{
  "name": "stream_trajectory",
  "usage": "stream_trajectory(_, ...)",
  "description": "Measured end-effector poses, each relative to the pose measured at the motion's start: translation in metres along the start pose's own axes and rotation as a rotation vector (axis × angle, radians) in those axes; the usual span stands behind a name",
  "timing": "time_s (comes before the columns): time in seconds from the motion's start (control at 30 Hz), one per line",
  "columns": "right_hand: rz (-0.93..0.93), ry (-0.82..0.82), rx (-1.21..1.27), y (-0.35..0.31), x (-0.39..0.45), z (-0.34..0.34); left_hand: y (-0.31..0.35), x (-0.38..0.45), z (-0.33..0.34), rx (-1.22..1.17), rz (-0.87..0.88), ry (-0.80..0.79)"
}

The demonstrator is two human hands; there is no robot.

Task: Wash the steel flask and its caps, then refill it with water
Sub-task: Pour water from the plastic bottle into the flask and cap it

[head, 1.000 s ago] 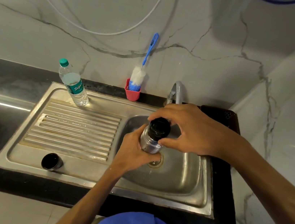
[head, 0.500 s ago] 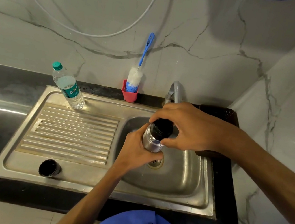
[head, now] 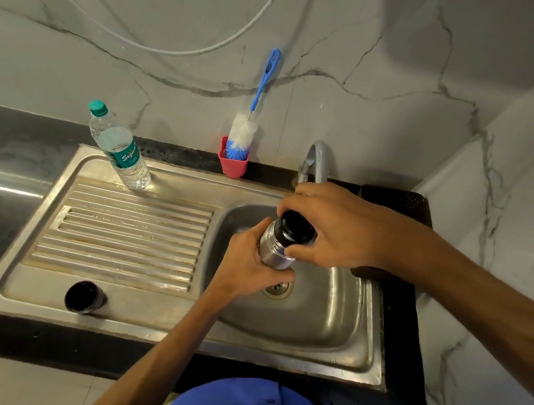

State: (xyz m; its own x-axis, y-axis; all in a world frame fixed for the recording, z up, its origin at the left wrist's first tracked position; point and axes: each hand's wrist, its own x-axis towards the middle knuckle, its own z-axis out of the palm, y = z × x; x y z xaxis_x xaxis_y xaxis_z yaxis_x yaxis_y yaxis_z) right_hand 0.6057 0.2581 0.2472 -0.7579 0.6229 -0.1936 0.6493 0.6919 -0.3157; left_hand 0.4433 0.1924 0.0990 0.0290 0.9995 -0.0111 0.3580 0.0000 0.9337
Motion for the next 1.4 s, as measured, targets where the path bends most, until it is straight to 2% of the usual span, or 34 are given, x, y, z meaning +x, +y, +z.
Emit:
stream_trajectory(0.2,0.127,-0.015,0.012,-0.007,0.003,0.010,-0.009,0.001,0.001,0.016,-0.011,-0.001)
stream_trajectory(0.4,0.334,0.149,-0.006,-0.023,0.009,0.026,-0.007,-0.001,0.002,0.001,-0.025,0.059)
stream_trajectory(0.63,0.576,0.072,-0.436,-0.045,0.015,0.025,-0.019,0.000,0.012,0.008,-0.076,0.082)
stream_trajectory(0.7,0.528,0.104,-0.396,-0.044,0.012,0.019,-0.018,0.000,0.011,0.017,-0.060,0.086)
stream_trajectory(0.73,0.434,0.104,-0.300,-0.040,0.008,0.014,-0.017,0.001,0.010,0.030,-0.030,0.094)
stream_trajectory(0.83,0.122,-0.058,0.011,-0.025,-0.006,-0.003,-0.014,0.002,0.001,0.028,0.033,0.106)
stream_trajectory(0.9,0.034,-0.064,-0.020,-0.015,-0.007,0.002,-0.015,0.002,-0.001,0.027,0.045,0.105)
stream_trajectory(1.0,0.143,-0.003,-0.059,-0.019,0.000,0.010,-0.016,0.000,-0.001,0.050,0.050,0.097)
stream_trajectory(1.07,0.287,0.023,-0.236,-0.025,0.007,0.015,-0.015,-0.002,0.000,0.073,0.058,0.089)
stream_trajectory(1.13,0.351,0.047,-0.436,-0.026,0.009,0.019,-0.012,-0.003,0.000,0.078,0.045,0.083)
stream_trajectory(1.17,0.332,0.055,-0.420,-0.023,0.008,0.020,-0.011,-0.004,0.000,0.084,0.046,0.084)
stream_trajectory(1.27,0.122,-0.048,0.034,-0.012,-0.004,0.009,-0.011,-0.003,0.000,0.051,0.051,0.083)
stream_trajectory(1.3,0.042,-0.075,0.078,-0.008,-0.004,0.008,-0.011,-0.003,-0.001,0.038,0.053,0.086)
stream_trajectory(1.33,0.008,-0.063,0.050,-0.005,-0.004,0.009,-0.011,-0.003,-0.001,0.040,0.058,0.084)
stream_trajectory(1.4,0.116,-0.012,-0.098,-0.008,-0.001,0.016,-0.010,-0.002,-0.001,0.074,0.082,0.079)
